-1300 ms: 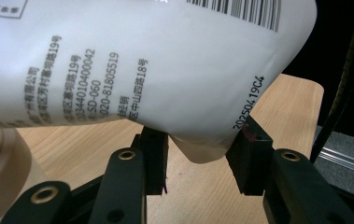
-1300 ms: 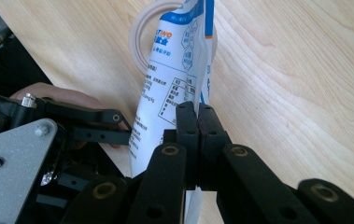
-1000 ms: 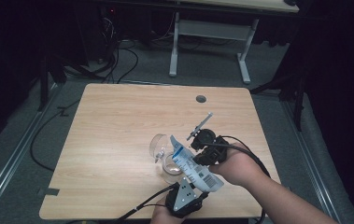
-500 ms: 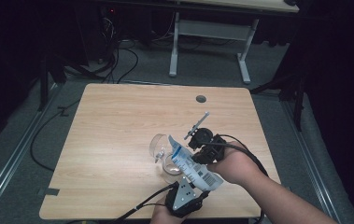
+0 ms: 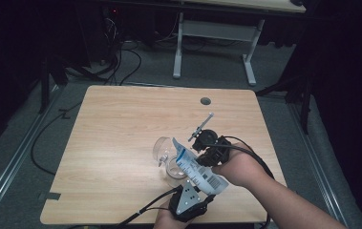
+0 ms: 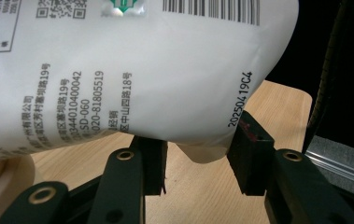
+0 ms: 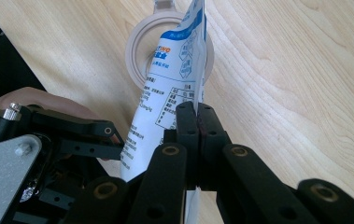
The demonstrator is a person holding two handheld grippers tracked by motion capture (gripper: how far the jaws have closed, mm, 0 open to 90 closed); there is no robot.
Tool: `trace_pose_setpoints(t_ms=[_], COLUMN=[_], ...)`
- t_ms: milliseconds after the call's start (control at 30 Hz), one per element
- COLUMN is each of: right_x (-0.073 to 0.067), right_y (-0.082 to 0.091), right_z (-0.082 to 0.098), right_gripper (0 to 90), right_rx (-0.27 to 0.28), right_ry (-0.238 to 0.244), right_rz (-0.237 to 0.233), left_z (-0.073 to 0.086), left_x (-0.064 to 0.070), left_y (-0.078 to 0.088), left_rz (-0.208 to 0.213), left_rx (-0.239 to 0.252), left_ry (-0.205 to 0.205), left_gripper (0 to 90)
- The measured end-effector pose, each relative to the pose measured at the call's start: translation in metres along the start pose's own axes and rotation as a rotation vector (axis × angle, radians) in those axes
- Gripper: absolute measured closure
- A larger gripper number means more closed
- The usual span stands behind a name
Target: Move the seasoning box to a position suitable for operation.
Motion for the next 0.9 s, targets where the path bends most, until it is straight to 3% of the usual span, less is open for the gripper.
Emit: trace_pose_setpoints(t_ms=[900], right_x=[-0.0027], right_y=[0.003], right_z=[-0.0054], right_gripper=[90.0], right_rx=[0.01], right_ry=[0.022], right_rz=[0.004], left_z=[-0.0055], left_x=[0.0001], left_y=[0.0029], left_rz=[-0.003], left_rx=[0.011], left_ry=[-0.007], left_gripper=[60.4])
Point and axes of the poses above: each handheld gripper's, and its own axes: y roughly backward along the jaws, z roughly out of its underside, x roughly to its right, the point moved 2 cm from there along -y, roughly forward along the jaws, and after that the axes turned 6 degrees about x, right-handed, at the moved point
